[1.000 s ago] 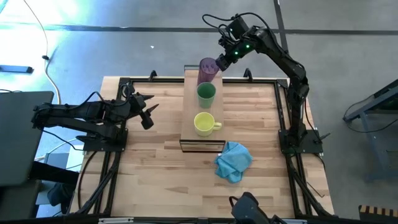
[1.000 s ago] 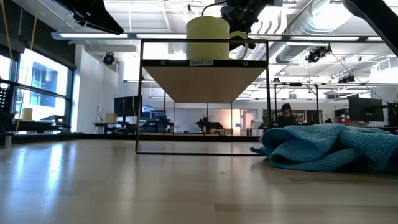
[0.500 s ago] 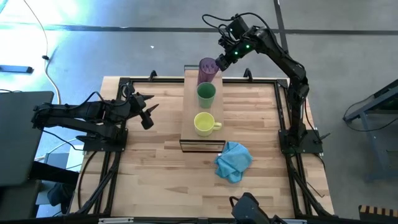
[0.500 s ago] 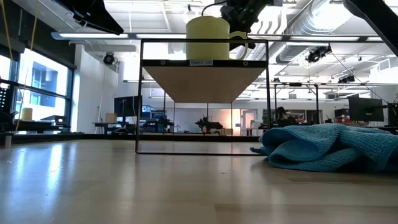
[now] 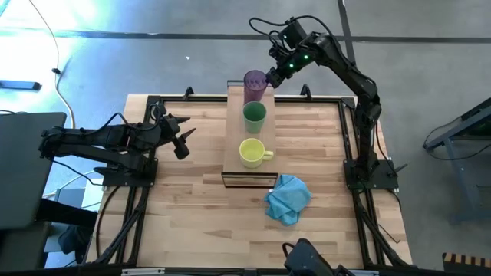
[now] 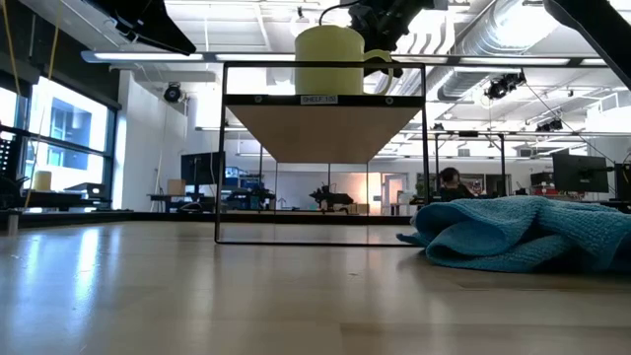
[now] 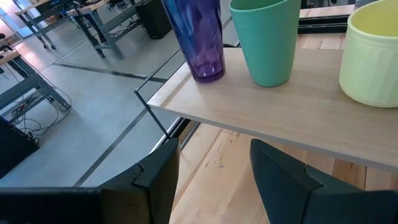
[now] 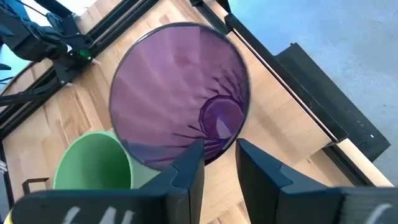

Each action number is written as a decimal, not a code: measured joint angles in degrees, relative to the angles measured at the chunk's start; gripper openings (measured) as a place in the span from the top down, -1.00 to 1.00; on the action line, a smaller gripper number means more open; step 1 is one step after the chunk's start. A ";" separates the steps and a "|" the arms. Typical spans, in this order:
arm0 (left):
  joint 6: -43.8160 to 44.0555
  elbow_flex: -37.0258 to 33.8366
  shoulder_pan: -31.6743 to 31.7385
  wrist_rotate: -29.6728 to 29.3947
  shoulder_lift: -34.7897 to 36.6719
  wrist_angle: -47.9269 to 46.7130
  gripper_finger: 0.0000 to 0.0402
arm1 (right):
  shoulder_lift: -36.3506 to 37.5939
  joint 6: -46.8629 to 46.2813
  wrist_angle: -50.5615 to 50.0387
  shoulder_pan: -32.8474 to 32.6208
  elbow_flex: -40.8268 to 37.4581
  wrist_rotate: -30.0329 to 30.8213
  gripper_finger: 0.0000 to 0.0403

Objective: Stack small to large cups/mugs on shelf
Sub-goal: Put the violet cup on the shelf, then return to Home Position

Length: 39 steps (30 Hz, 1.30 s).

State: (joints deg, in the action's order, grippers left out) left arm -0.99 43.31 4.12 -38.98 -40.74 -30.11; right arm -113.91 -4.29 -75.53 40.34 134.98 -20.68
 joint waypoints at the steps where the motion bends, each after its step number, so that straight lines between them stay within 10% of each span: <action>1: 0.00 0.00 0.00 0.00 0.01 -0.02 0.08 | 0.00 0.02 0.00 0.00 0.00 -0.05 0.59; 39: -0.26 0.00 0.00 0.00 -0.01 4.18 0.08 | 6.67 6.05 3.74 -0.10 0.00 -1.55 0.27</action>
State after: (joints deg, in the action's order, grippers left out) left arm -1.26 43.31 4.12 -38.98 -40.75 -25.93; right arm -107.24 1.76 -71.79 40.24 134.98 -22.23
